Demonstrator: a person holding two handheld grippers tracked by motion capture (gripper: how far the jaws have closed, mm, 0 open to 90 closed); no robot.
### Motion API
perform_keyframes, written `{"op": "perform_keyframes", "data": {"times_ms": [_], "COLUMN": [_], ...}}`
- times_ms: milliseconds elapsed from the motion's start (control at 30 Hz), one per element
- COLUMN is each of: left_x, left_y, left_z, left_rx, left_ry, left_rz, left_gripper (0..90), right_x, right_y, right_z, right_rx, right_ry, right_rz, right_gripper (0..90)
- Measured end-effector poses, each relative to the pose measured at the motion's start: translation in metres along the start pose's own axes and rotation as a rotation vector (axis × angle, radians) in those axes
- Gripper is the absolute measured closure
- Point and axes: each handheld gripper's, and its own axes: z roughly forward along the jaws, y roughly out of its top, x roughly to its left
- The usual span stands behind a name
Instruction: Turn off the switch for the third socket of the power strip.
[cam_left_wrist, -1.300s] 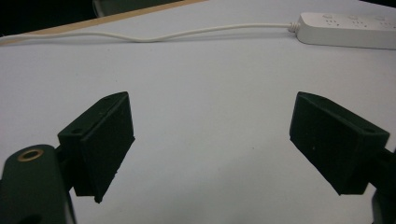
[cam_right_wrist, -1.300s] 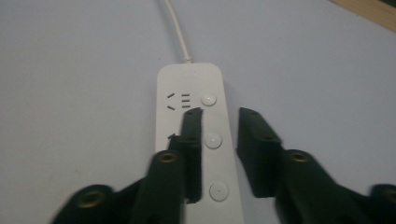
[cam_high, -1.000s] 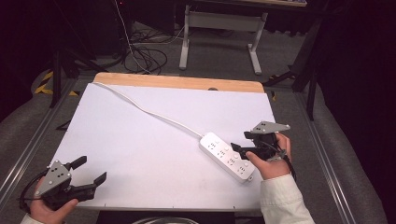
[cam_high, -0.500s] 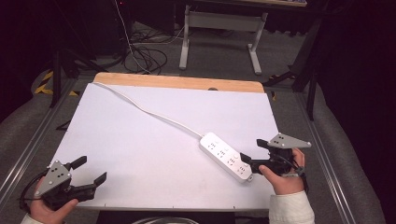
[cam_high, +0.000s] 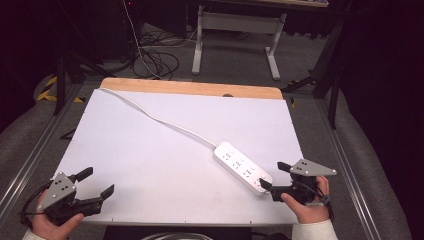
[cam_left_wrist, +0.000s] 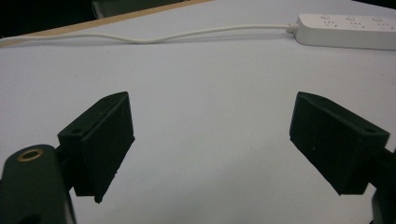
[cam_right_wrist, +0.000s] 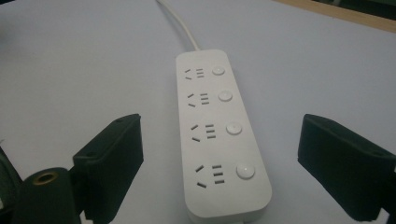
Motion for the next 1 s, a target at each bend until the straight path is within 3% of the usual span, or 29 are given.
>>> {"op": "perform_keyframes", "data": {"times_ms": [633,733,1000], "left_x": [0.0,0.0,0.0], "left_y": [0.0,0.0,0.0], "left_z": [0.001,0.001,0.002], "left_rx": [0.016,0.016,0.021], "left_ry": [0.0,0.0,-0.007], "left_rz": [0.008,0.007,0.01], "left_gripper": [14.3,14.3,14.3], "right_x": [-0.003,-0.007,-0.007], "right_y": [-0.051,-0.061,-0.079], "right_z": [0.009,0.012,0.015], "right_rx": [-0.07,-0.051,-0.026], "right_ry": [0.004,0.019,-0.008], "right_rz": [0.011,0.022,0.055], "right_gripper": [12.3,10.3,9.9]}}
